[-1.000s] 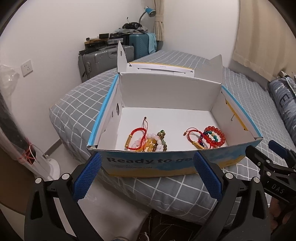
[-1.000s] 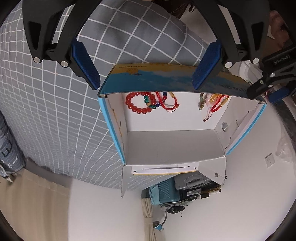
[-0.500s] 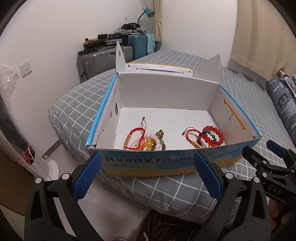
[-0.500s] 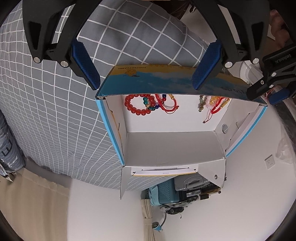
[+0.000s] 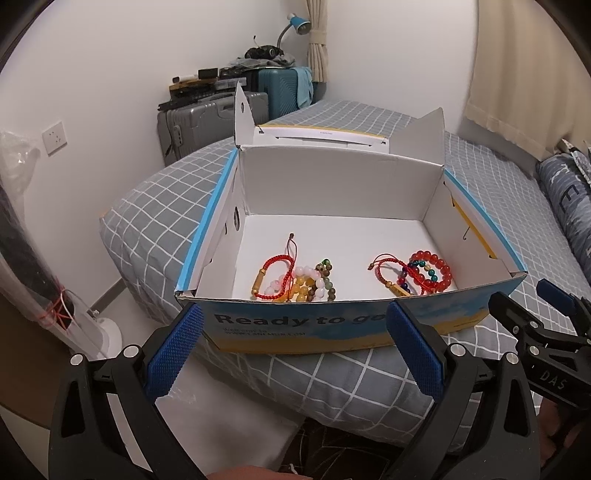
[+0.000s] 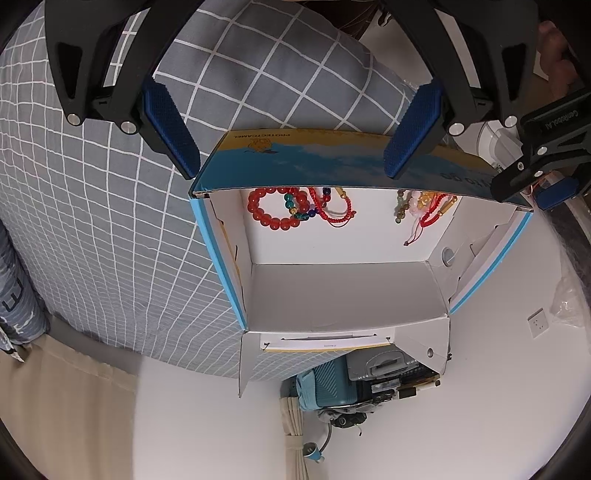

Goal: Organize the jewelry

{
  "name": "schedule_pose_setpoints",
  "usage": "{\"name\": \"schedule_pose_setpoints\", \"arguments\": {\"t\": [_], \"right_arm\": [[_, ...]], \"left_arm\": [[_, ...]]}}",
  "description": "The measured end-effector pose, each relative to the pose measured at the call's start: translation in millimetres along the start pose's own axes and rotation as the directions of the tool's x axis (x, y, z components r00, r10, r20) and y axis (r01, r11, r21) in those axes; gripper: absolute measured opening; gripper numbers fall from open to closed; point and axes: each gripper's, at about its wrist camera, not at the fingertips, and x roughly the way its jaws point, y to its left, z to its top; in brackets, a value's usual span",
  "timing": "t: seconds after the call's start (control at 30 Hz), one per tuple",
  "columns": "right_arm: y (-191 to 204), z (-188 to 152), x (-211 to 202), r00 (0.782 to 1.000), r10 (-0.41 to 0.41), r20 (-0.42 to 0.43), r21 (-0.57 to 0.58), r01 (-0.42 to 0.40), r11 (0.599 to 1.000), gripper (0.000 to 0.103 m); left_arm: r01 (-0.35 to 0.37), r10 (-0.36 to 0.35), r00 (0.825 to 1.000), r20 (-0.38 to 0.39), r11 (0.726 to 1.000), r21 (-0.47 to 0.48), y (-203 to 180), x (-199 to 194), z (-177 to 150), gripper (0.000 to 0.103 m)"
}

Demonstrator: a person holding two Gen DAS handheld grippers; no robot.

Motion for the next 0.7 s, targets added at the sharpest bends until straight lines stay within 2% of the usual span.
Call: {"name": "schedule_pose_setpoints", "arguments": {"t": [0.3, 0.47, 0.7], "right_arm": [[-0.2, 0.9, 0.0, 1.000, -0.003, -0.001, -0.001, 0.003, 1.000, 0.095], [-0.7, 0.8, 0.9, 1.000, -0.004, -0.004, 0.000, 0.004, 1.000, 0.095], [-1.2, -0.2, 2.0, 1.000, -0.007, -0.005, 0.001, 0.007, 1.000, 0.095]], "left_arm": [[0.004, -0.004, 1.000, -0.006, 1.000, 0.001, -0.1, 1.5, 1.1, 0.097], [-0.027, 0.027, 1.000, -0.002, 0.999, 0.017, -3.3, 1.4, 0.5, 0.097], [-0.027, 0.027, 1.000, 0.002, 0.999, 0.027, -7.6, 0.0, 0.4, 0.097]]}}
